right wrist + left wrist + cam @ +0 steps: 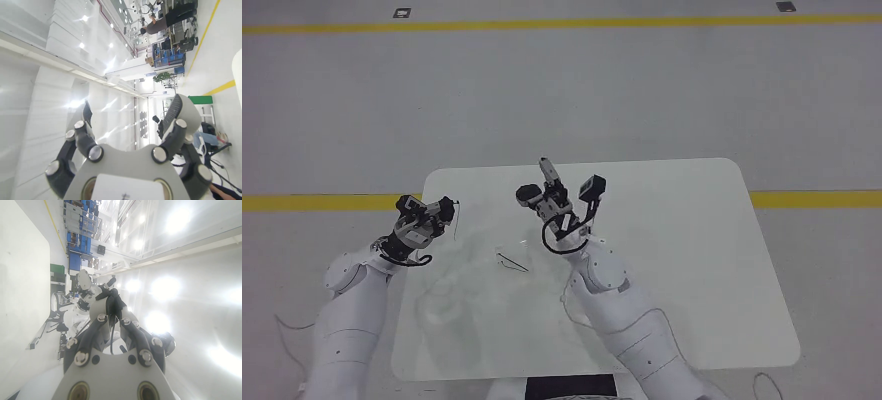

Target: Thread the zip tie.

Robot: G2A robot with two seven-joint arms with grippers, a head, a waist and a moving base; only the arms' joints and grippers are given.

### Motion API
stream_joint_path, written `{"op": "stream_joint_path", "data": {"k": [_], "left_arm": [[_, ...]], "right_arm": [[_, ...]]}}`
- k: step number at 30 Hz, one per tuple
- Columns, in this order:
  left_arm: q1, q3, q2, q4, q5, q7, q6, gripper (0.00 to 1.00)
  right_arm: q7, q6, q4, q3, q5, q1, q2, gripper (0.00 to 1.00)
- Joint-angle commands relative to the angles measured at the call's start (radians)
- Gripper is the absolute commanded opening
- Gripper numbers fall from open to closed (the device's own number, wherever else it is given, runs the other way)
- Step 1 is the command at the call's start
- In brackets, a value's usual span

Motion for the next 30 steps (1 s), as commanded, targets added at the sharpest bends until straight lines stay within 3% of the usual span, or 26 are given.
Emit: {"op": "stream_joint_path", "data": {"k": [1,7,17,20,25,28,30], "left_arm": [[0.0,0.0,0.0,0.0,0.0,0.0,0.0,0.0],[0.0,0.0,0.0,0.0,0.0,0.0,0.0,0.0],[0.001,0.001,0.0,-0.002,0.001,0.006,0.001,0.0],[0.015,0.015,0.002,-0.035,-0.008,0.0,0.013,0.0],[0.079,0.063,0.018,-0.165,-0.102,0.0,0.046,0.0],[0.105,0.076,0.034,-0.209,-0.148,0.0,0.037,0.0],[0.113,0.083,0.044,-0.216,-0.162,0.0,0.03,0.0]], "right_arm": [[0.016,0.0,-0.035,0.033,-0.043,-0.021,0.011,1.0],[0.058,0.003,-0.113,0.089,-0.123,-0.078,0.037,1.0],[0.058,0.003,-0.113,0.089,-0.123,-0.078,0.037,1.0],[0.058,0.003,-0.113,0.089,-0.123,-0.078,0.037,1.0],[0.058,0.003,-0.113,0.089,-0.123,-0.078,0.037,1.0],[0.058,0.003,-0.113,0.089,-0.123,-0.078,0.037,1.0],[0.058,0.003,-0.113,0.089,-0.123,-0.078,0.037,1.0]]}}
